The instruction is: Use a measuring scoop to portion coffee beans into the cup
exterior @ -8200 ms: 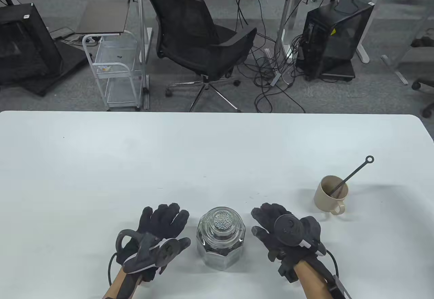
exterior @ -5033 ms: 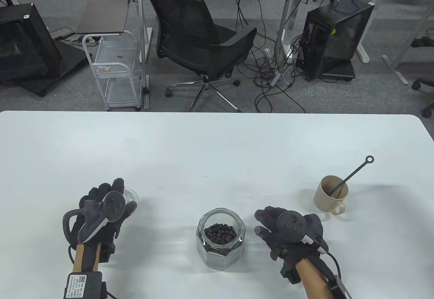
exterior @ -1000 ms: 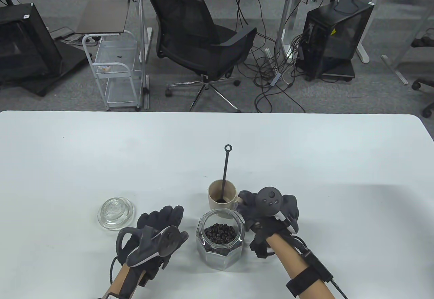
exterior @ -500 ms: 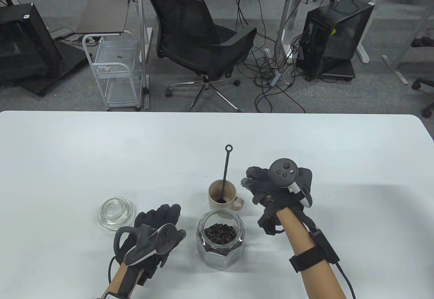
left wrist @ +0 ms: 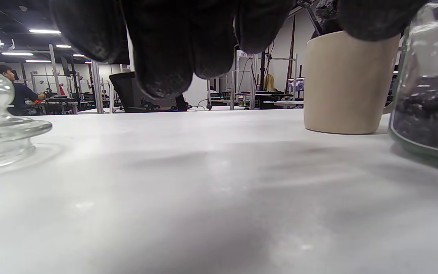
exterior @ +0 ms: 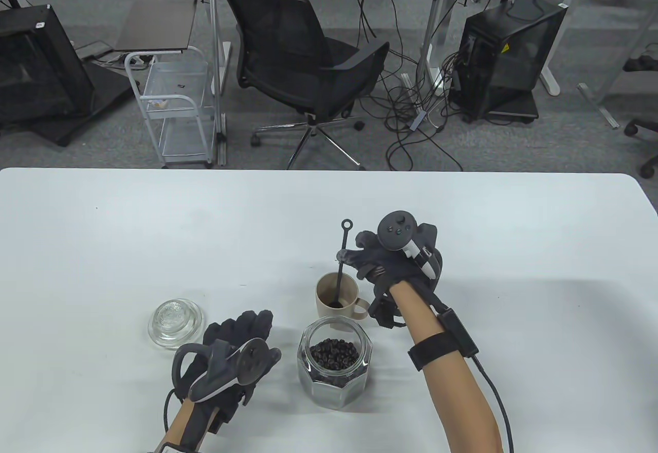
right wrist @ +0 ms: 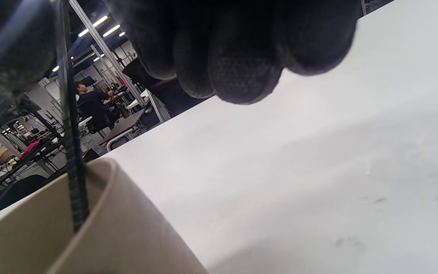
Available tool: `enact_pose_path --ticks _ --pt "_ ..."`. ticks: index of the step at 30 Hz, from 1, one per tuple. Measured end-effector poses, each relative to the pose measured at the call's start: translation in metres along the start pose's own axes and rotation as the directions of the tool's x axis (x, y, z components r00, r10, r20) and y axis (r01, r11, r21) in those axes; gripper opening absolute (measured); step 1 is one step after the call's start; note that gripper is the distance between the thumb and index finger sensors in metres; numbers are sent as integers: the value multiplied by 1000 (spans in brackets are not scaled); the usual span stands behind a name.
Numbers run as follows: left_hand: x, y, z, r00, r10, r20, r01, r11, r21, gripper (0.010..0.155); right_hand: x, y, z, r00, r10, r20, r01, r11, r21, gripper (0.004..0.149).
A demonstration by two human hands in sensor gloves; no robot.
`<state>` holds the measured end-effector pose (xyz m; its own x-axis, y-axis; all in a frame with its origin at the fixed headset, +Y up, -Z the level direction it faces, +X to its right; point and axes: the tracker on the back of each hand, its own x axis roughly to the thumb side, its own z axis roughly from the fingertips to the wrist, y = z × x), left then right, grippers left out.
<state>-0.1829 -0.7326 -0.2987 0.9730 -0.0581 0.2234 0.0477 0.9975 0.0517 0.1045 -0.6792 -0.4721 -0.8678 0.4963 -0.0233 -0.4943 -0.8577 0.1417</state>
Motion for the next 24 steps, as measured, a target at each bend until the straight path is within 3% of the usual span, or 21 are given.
enact_pose_path --ticks 6,11,20,24 --pt "0 1 0 1000 -9 -6 9 1000 -6 76 11 11 -6 999 -53 14 53 998 -31 55" --pt "1 1 0 1000 -10 1 10 1000 -7 76 14 10 -1 993 -110 31 111 993 -39 45" --pt "2 0 0 1000 -13 14 13 1000 -3 76 9 -19 22 943 -315 104 327 937 -126 42" --pt "3 -1 0 1000 -7 14 7 1000 -8 76 1 -41 44 897 -393 201 437 856 -277 40"
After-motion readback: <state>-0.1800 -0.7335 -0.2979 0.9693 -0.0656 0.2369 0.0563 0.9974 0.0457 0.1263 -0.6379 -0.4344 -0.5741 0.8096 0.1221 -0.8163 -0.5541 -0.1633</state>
